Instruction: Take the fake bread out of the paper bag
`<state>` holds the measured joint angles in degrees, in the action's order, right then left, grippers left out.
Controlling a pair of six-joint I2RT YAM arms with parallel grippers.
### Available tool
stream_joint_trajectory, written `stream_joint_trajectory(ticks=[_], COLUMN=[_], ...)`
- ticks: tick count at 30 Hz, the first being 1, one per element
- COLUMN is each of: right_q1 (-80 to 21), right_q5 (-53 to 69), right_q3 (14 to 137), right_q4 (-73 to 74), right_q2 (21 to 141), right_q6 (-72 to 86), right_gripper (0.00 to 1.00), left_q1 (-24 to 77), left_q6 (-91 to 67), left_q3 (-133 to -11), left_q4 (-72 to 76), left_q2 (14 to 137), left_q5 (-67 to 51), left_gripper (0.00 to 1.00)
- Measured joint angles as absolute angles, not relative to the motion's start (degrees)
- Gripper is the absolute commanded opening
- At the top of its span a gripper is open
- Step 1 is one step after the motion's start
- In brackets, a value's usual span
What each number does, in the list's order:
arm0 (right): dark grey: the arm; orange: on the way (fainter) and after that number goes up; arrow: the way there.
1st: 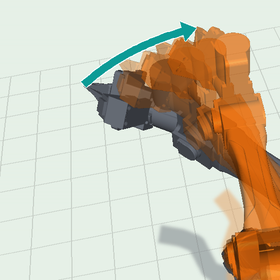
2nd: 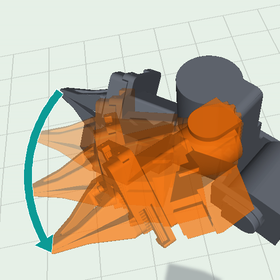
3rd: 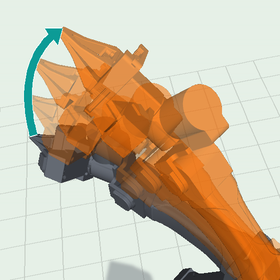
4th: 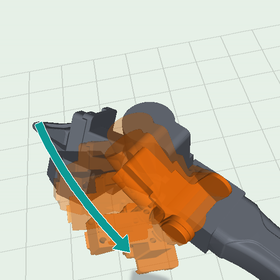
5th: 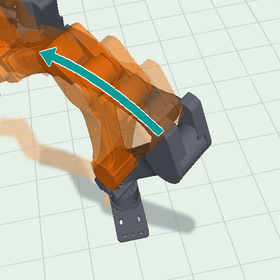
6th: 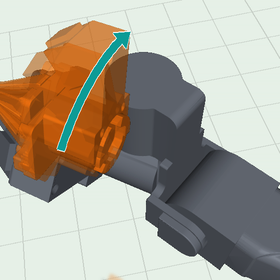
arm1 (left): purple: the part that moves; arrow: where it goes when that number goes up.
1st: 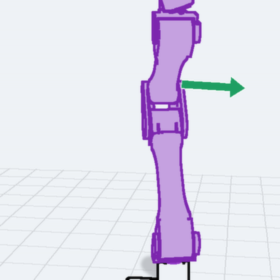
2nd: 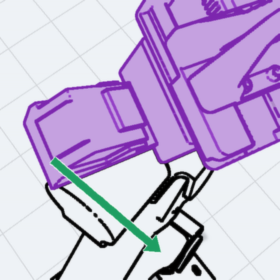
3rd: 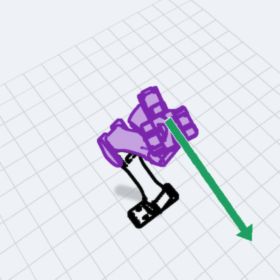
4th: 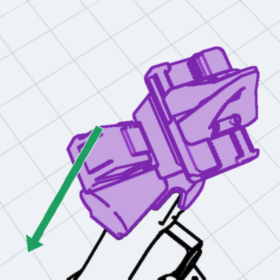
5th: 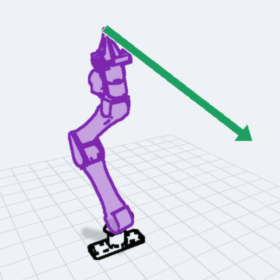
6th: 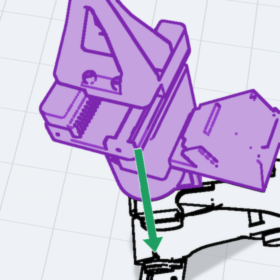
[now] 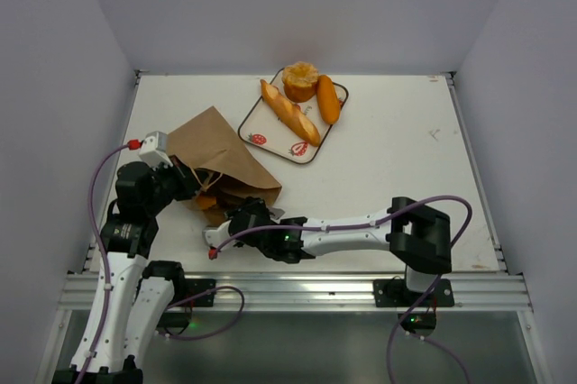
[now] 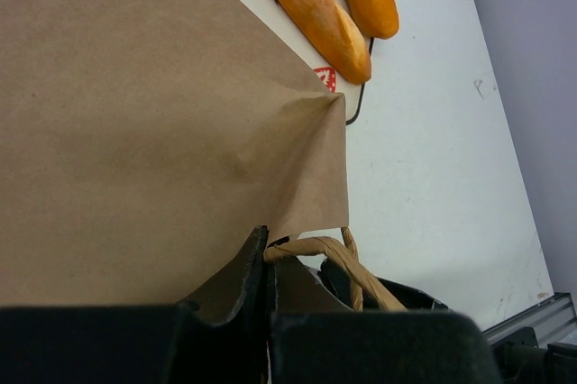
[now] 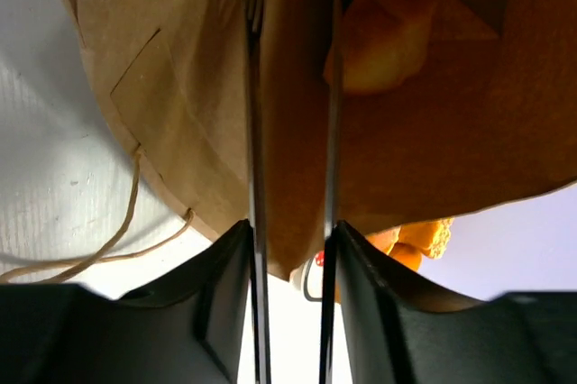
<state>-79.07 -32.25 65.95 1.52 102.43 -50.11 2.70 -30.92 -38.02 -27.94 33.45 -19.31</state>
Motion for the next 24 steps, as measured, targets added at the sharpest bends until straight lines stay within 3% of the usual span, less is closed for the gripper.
stream_joint_trajectory(ticks=[5, 8, 16, 24], right_q1=[-79.07, -79.07, -78.94, -74.56], right_q5=[-32.62, -32.71, -31.55, -21.28], right_q3=[65.89, 65.32, 61.95, 56.25], right_q4=[-0.21, -0.91, -0.12, 8.23], right_q2=[102.59, 101.84, 96.40, 76.58], right_q6=[-49.95, -49.71, -49.06, -47.72], right_gripper=[0.12, 0.00, 0.00, 0.00], left_q1=[2.70, 2.70, 2.70, 2.70], left_q6=[-30.92, -30.94, -30.92, -30.92], left_q3=[-38.22, -38.22, -38.22, -38.22], left_q4=[-27.90, -27.86, -27.81, -26.79], left_q2=[33.45, 33.45, 33.41, 33.47], left_q5=[-19.27, -19.29, -19.29, -18.70], left_gripper=[0.00, 0.00, 0.00, 0.00])
